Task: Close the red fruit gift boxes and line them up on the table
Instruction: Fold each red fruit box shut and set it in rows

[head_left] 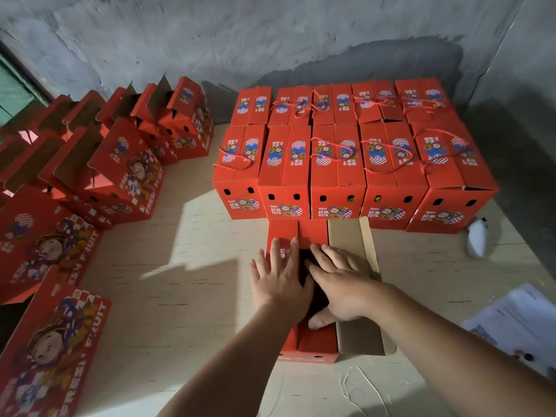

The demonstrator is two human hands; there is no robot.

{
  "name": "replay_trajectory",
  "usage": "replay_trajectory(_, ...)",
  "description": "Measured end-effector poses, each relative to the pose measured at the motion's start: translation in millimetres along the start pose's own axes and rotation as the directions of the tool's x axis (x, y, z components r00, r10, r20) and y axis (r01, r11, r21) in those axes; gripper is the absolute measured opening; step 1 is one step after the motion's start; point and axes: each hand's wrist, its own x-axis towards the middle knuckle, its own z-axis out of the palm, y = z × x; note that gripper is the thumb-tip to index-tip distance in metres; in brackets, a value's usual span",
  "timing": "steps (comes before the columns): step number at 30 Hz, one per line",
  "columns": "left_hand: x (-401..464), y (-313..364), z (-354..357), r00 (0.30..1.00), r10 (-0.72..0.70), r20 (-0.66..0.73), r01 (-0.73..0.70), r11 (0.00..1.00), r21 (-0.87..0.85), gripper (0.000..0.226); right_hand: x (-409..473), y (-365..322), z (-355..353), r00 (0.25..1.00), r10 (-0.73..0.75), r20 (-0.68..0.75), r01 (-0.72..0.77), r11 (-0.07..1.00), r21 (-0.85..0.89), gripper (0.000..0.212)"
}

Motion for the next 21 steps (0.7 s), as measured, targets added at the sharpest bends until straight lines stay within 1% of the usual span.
replay_trajectory(1, 2, 0, 2, 1.0, 0.012, 0.004, -0.012, 1.0, 0.022, 0.079, -6, 1, -1, 0.996, -0.017, -0.083, 0.022, 0.998, 0.05, 0.117)
replay_trajectory(2, 3, 0, 3, 1.0, 0.026, 0.009, -0.027, 0.999, 0.046, 0.08, -14, 2, -4, 0.968, -0.027, -0.248, 0.056, 0.993, 0.108, 0.105)
replay_trajectory(3, 4, 0, 4, 0.999, 0.039, 0.013, -0.039, 0.998, 0.056, 0.081, -23, 4, -6, 0.886, -0.015, -0.464, 0.089, 0.986, 0.138, 0.091)
replay_trajectory(4, 4, -1, 4, 0.999, 0.05, 0.01, -0.05, 0.998, 0.04, 0.081, -33, 8, -7, 0.754, 0.04, -0.655, 0.08, 0.985, 0.151, 0.081)
replay_trajectory(5, 4, -2, 4, 0.998, 0.059, -0.003, -0.059, 0.998, 0.0, 0.08, -42, 13, -6, 0.598, 0.146, -0.788, 0.028, 0.979, 0.203, 0.076)
replay_trajectory(6, 3, -3, 4, 0.997, 0.068, -0.026, -0.07, 0.996, -0.054, 0.079, -51, 21, -3, 0.482, 0.295, -0.825, -0.028, 0.946, 0.322, 0.077)
replay_trajectory(7, 1, -3, 4, 0.995, 0.077, -0.057, -0.083, 0.991, -0.106, 0.079, -58, 26, 0, 0.478, 0.45, -0.754, -0.042, 0.869, 0.493, 0.082)
replay_trajectory(8, -1, -4, 4, 0.991, 0.093, -0.098, -0.106, 0.985, -0.138, 0.079, -63, 26, 5, 0.579, 0.564, -0.588, -0.008, 0.725, 0.688, 0.089)
replay_trajectory(9, -4, -5, 3, 0.983, 0.118, -0.142, -0.14, 0.979, -0.15, 0.078, -65, 18, 8, 0.726, 0.573, -0.381, 0.03, 0.527, 0.849, 0.093)
replay_trajectory(10, -5, -5, 3, 0.973, 0.15, -0.175, -0.177, 0.973, -0.151, 0.078, -65, 7, 10, 0.836, 0.493, -0.241, 0.056, 0.361, 0.931, 0.094)
replay_trajectory(11, -6, -5, 3, 0.964, 0.181, -0.195, -0.212, 0.965, -0.153, 0.076, -62, -6, 10, 0.891, 0.387, -0.236, 0.13, 0.279, 0.951, 0.086)
replay_trajectory(12, -6, -5, 3, 0.955, 0.213, -0.208, -0.246, 0.958, -0.149, 0.071, -56, -16, 11, 0.89, 0.321, -0.323, 0.227, 0.303, 0.926, 0.072)
replay_trajectory(13, -7, -6, 3, 0.947, 0.243, -0.211, -0.274, 0.952, -0.136, 0.063, -48, -26, 11, 0.868, 0.295, -0.401, 0.288, 0.359, 0.888, 0.062)
replay_trajectory(14, -7, -6, 2, 0.944, 0.261, -0.203, -0.29, 0.948, -0.129, 0.056, -39, -31, 12, 0.854, 0.295, -0.429, 0.298, 0.399, 0.867, 0.062)
replay_trajectory(15, -8, -6, 1, 0.944, 0.262, -0.2, -0.294, 0.944, -0.148, 0.056, -30, -35, 10, 0.849, 0.31, -0.429, 0.277, 0.43, 0.859, 0.068)
replay_trajectory(17, -12, -5, -3, 0.942, 0.223, -0.25, -0.287, 0.922, -0.259, 0.062, -14, -36, 6, 0.845, 0.335, -0.417, 0.196, 0.532, 0.824, 0.081)
replay_trajectory(18, -13, -5, -5, 0.939, 0.194, -0.284, -0.282, 0.906, -0.316, 0.062, -8, -34, 5, 0.845, 0.339, -0.413, 0.173, 0.558, 0.812, 0.084)
replay_trajectory(19, -12, -5, -8, 0.941, 0.174, -0.289, -0.272, 0.897, -0.348, 0.065, -4, -33, 6, 0.845, 0.333, -0.419, 0.179, 0.562, 0.807, 0.086)
replay_trajectory(20, -9, -6, -12, 0.95, 0.175, -0.258, -0.26, 0.903, -0.342, 0.072, -1, -33, 8, 0.836, 0.33, -0.439, 0.199, 0.562, 0.803, 0.086)
replay_trajectory(21, -6, -7, -15, 0.958, 0.19, -0.215, -0.249, 0.921, -0.298, 0.078, 0, -34, 9, 0.822, 0.334, -0.461, 0.222, 0.558, 0.8, 0.085)
